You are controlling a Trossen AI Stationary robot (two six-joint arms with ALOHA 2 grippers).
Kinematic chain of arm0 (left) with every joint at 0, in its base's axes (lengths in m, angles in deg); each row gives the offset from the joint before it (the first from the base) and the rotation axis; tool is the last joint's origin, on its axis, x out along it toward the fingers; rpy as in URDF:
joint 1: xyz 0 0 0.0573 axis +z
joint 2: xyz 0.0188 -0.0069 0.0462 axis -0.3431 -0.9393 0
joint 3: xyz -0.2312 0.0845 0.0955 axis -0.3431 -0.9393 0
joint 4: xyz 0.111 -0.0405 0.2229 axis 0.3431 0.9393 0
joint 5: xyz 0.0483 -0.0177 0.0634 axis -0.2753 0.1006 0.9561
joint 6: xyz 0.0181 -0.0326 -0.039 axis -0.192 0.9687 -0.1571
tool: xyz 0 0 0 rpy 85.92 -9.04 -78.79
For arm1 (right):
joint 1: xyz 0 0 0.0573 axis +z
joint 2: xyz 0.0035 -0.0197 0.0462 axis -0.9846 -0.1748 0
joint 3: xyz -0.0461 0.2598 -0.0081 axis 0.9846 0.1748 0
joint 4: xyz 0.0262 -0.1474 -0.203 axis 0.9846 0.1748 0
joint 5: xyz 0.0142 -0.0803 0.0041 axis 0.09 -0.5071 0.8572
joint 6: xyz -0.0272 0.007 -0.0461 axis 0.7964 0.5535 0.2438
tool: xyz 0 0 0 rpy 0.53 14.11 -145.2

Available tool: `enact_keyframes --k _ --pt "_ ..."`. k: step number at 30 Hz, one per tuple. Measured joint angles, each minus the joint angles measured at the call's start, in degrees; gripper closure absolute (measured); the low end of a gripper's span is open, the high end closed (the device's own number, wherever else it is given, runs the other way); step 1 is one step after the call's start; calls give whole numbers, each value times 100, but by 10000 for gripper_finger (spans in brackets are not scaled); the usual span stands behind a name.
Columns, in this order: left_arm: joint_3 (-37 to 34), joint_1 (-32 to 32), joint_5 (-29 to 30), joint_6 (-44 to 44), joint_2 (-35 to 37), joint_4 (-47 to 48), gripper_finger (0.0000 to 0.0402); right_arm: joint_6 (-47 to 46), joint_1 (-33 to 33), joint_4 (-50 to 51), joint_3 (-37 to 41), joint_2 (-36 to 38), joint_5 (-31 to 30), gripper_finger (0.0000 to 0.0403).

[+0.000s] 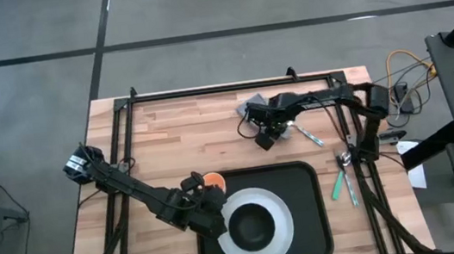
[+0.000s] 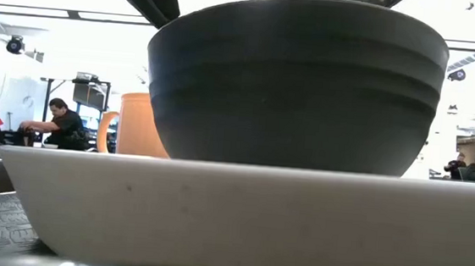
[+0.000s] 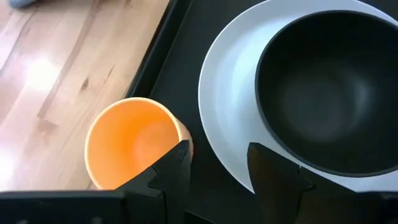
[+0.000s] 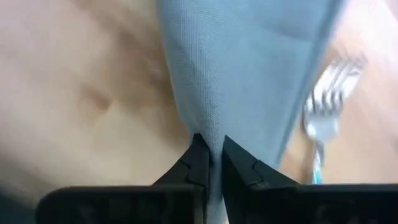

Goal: Set up tray
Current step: Put the gray napkin on the black tray to the right of the white plate

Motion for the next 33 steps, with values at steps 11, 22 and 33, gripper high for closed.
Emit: enact_keyframes --k 11,22,33 --pt "11 -115 305 -157 102 48 261 -2182 1745 2068 204 1327 650 390" --pt "-120 -116 301 -254 348 76 261 -5245 4146 916 835 1422 1841 390" --pt "-131 -140 294 -361 356 90 261 -6678 4795 -1194 1290 1320 1890 390"
